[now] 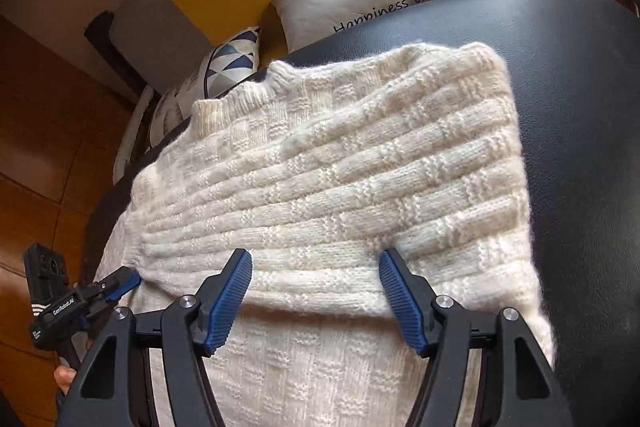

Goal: Fold clothes

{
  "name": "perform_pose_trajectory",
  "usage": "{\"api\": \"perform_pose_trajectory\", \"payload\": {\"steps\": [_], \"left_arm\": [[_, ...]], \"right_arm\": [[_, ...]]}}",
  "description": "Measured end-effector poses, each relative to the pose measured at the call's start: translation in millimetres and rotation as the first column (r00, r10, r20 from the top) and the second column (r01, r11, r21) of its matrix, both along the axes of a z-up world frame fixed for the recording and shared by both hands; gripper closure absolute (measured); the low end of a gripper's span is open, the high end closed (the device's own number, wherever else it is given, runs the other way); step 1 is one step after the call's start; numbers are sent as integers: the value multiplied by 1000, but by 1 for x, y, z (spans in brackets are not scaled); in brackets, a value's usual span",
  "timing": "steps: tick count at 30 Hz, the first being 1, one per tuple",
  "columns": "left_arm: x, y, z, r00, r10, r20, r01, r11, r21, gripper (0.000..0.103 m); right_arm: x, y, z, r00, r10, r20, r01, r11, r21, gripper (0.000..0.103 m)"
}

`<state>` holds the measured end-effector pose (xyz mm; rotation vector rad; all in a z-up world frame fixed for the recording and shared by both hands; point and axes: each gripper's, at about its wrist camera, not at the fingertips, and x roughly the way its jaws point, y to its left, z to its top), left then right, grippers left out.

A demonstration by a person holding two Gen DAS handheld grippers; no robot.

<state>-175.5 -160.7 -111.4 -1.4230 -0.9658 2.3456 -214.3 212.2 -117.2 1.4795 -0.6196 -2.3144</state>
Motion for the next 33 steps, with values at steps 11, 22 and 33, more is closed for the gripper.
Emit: {"api": "perform_pose_trajectory", "payload": {"steps": [11, 22, 33], "left_arm": [[154, -209, 0, 867, 496, 50, -493, 841, 224, 63], [264, -376, -32, 536, 816, 216, -834, 471, 287, 62], [208, -394, -52, 500, 816, 290, -863, 439, 251, 60]], "right_arm": [[84, -44, -10, 999, 43, -31, -46, 991, -124, 33], [94, -52, -15, 999, 23, -49, -25, 998, -54, 33], [94, -55, -15, 998, 27, -51, -28, 999, -25, 32]]}}
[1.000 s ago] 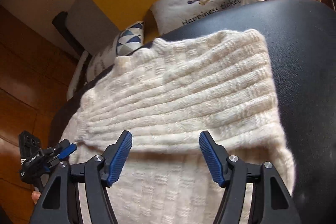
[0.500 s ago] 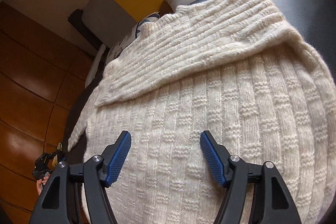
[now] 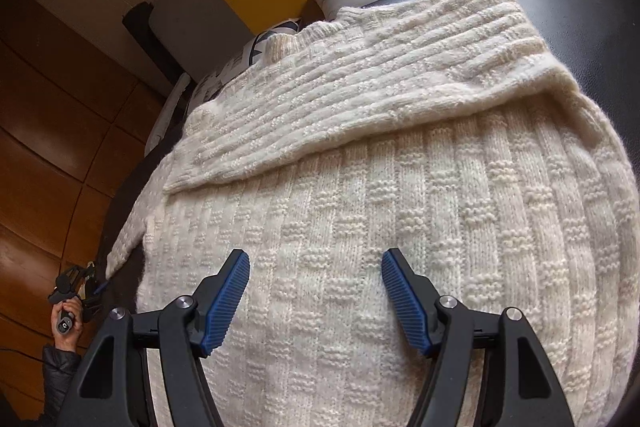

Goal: Fold clothes

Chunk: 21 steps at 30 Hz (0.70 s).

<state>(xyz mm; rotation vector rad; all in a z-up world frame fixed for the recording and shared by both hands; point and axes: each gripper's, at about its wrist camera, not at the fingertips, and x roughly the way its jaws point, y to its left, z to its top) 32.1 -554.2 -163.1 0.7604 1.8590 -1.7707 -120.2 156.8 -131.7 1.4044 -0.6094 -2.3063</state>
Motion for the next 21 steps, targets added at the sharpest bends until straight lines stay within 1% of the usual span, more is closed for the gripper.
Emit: {"api": "perform_pose_trajectory", "payload": {"steps": [4, 5, 7, 8, 9, 10, 13, 15, 17, 19, 21], "left_arm": [[-1, -1, -4, 998, 62, -25, -61, 998, 28, 58], [-1, -1, -5, 998, 65, -24, -65, 998, 22, 61], [-4, -2, -5, 998, 64, 1, -64, 998, 2, 76], [-4, -2, -7, 998, 68, 12, -68, 998, 8, 86], [-5, -2, -10, 997, 72, 18, -73, 997, 20, 90], [-4, -1, -11, 997, 79, 21, -80, 997, 23, 92], [-5, 1, -7, 996, 86, 12, -86, 996, 5, 94], [-9, 5, 5, 998, 63, -14, -63, 998, -23, 94], [-19, 11, 21, 999, 25, -48, -28, 998, -58, 94], [-31, 20, 38, 996, -14, -87, 7, 997, -80, 94], [-47, 32, 55, 990, -57, -129, 45, 995, -92, 94]], "right_arm": [[1, -1, 1, 1000, -4, -3, 4, 1000, 4, 32], [2, -1, 1, 1000, -8, -5, 8, 1000, 3, 32], [3, -2, 1, 1000, -10, -12, 10, 1000, 11, 32], [3, -3, 1, 1000, -3, -15, 4, 1000, 21, 32], [3, -5, 2, 1000, 7, -17, -7, 999, 38, 32], [3, -8, 3, 1000, 17, -19, -15, 998, 58, 33], [2, -16, 8, 999, 45, -21, -42, 991, 124, 33], [-1, -21, 16, 997, 72, -34, -67, 988, 138, 33], [-7, -26, 31, 991, 98, -90, -83, 985, 151, 33], [-18, -34, 44, 982, 121, -148, -91, 976, 198, 33], [-34, -42, 53, 972, 150, -183, -101, 962, 253, 33]]}}
